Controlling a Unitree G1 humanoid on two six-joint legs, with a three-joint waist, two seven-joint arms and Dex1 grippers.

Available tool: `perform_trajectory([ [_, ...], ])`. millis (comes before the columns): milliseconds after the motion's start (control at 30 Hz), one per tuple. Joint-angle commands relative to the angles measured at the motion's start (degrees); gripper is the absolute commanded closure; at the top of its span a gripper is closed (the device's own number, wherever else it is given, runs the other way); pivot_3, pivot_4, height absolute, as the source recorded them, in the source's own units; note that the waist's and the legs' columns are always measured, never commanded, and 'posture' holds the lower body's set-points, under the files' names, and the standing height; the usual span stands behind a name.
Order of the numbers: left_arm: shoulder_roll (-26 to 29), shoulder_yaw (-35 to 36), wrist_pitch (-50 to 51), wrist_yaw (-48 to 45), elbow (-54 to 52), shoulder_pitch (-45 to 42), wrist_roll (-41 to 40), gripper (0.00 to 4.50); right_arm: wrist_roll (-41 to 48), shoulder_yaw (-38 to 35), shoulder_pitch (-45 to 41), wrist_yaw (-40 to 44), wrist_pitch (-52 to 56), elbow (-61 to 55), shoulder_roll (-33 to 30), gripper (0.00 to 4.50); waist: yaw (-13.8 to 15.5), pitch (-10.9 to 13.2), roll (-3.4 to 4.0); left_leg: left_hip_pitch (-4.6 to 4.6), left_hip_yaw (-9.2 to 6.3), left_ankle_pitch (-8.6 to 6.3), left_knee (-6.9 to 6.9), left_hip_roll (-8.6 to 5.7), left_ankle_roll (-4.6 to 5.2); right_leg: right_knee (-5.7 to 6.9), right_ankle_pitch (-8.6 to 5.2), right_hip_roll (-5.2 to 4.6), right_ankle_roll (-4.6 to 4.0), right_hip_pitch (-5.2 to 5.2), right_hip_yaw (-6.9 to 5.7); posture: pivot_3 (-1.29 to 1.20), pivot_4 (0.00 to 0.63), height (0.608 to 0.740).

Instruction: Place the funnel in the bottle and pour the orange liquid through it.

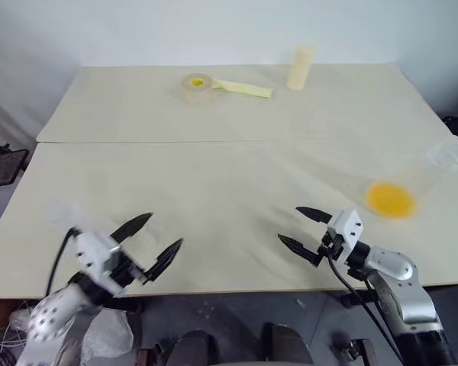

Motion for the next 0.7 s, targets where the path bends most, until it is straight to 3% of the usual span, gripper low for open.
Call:
perform_trajectory([
  [33,-1.2,5.8,-1.0,-0.2,-6.5,7.4,-5.6,0.0,0.6,0.8,-3.5,3.3,-2.7,4.0,0.3,0.04,0.1,0.1,-0.15,-0.02,0.0,-0.01,0.01,0.01,0.0,-0.04,0.0,0.0,0.0,0.0,0.0,0.0,0.15,0.74],
  [167,-5.0,13.4,-2.3,2.9,-7.6,13.4,-10.7,0.0,0.4,2.1,-7.1,5.9,-4.2,8.3,1.1,0.04,0.3,0.1,-0.2,-0.04,-0.11,-0.02,0.09,0.0,0.01,-0.07,-0.02,-0.04,-0.04,0.07,0.06,0.0,0.15,0.74],
  [333,-8.0,21.8,-3.5,7.5,-3.6,14.5,-12.7,0.0,0.5,2.7,-9.3,7.9,-5.1,10.9,1.8,0.04,0.0,0.1,-0.2,-0.04,-0.13,-0.04,0.07,0.04,-0.02,-0.08,-0.06,-0.02,-0.1,0.06,0.03,0.0,0.15,0.74],
  [500,-7.0,26.6,-2.7,9.7,-0.7,14.0,-13.5,0.0,0.3,2.7,-10.7,8.8,-5.5,12.2,1.8,0.04,0.0,0.1,-0.21,-0.04,-0.11,-0.04,0.08,0.02,-0.01,-0.08,-0.06,-0.01,-0.11,0.05,0.02,0.0,0.15,0.74],
  [700,-3.3,26.4,-1.3,11.6,3.0,8.4,-11.9,0.0,0.7,2.2,-11.3,8.1,-5.2,11.7,2.0,0.04,0.0,0.1,-0.23,-0.04,-0.12,-0.06,0.08,0.03,-0.01,-0.03,-0.06,-0.01,-0.12,0.03,0.03,0.0,0.15,0.74],
])
